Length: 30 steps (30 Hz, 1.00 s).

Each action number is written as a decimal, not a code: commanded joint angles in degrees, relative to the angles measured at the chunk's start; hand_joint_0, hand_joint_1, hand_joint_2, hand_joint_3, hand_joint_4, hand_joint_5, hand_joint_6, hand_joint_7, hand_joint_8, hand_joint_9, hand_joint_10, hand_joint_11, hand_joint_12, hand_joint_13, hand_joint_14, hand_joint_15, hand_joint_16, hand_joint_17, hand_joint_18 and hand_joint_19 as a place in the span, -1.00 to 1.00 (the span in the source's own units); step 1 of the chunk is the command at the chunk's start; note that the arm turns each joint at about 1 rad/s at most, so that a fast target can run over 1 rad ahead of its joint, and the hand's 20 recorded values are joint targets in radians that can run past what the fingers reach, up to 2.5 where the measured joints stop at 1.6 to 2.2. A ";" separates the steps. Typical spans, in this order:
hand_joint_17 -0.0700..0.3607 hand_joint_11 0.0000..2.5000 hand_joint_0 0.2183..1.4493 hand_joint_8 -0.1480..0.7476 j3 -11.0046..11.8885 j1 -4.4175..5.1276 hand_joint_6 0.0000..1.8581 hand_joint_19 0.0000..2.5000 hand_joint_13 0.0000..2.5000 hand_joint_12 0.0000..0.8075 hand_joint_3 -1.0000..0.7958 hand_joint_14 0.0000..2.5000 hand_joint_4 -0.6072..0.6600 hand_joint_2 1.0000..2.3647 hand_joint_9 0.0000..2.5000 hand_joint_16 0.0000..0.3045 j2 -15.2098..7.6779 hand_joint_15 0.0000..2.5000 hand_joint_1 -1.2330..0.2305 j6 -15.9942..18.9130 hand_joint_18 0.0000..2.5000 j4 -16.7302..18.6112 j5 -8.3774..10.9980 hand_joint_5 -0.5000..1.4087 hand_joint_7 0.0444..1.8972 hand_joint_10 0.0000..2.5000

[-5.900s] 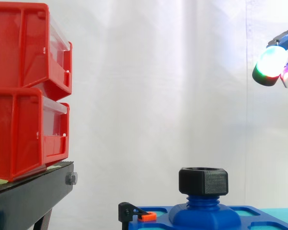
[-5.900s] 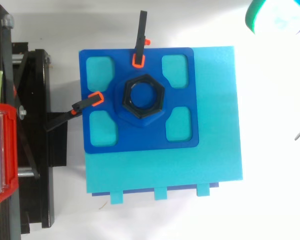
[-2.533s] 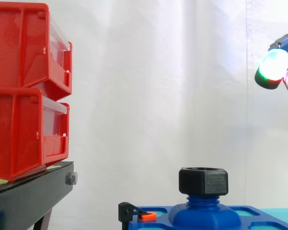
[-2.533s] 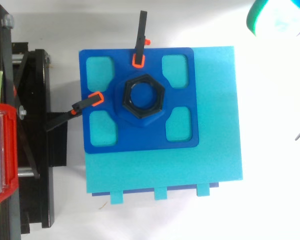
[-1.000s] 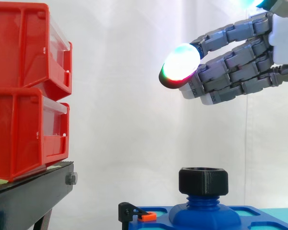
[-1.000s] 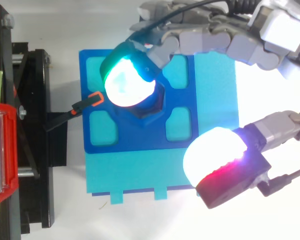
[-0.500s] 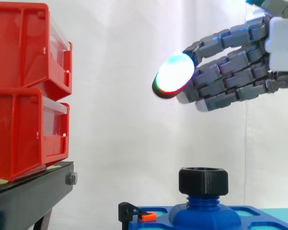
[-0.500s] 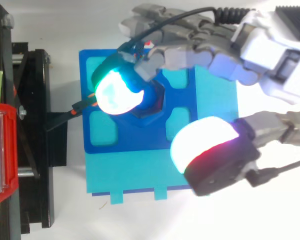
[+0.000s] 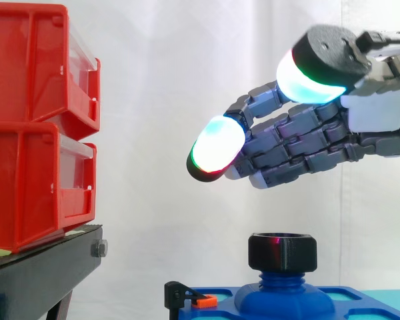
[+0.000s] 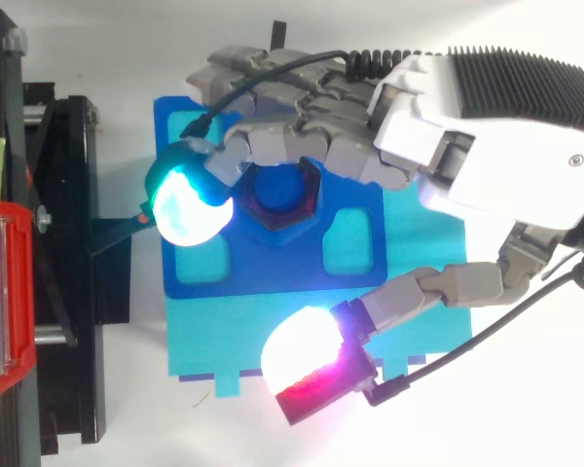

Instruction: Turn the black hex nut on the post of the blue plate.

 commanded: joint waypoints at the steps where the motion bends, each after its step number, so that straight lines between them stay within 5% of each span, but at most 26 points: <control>1: -0.09 -1.00 -0.62 -0.14 0.02 0.03 -0.46 -0.95 -1.00 0.09 -0.44 -1.00 0.13 -1.00 -1.00 -0.63 0.03 -0.86 -0.45 -0.28 -1.00 0.00 -0.04 -0.79 -0.21 -1.00; 17: -0.09 -1.00 -0.64 -0.13 0.02 0.03 -0.46 -0.94 -1.00 0.11 -0.44 -1.00 0.11 -1.00 -1.00 -0.63 -1.29 -0.85 -0.50 -1.77 -1.00 0.17 0.23 -0.79 -0.24 -1.00; 30: -0.08 -1.00 -0.66 -0.07 0.02 -1.46 -0.46 -0.90 -1.00 0.16 -0.44 -1.00 0.16 -1.00 -1.00 -0.63 -1.29 -0.81 -0.39 -3.79 -1.00 -2.99 -0.30 -0.79 -0.24 -1.00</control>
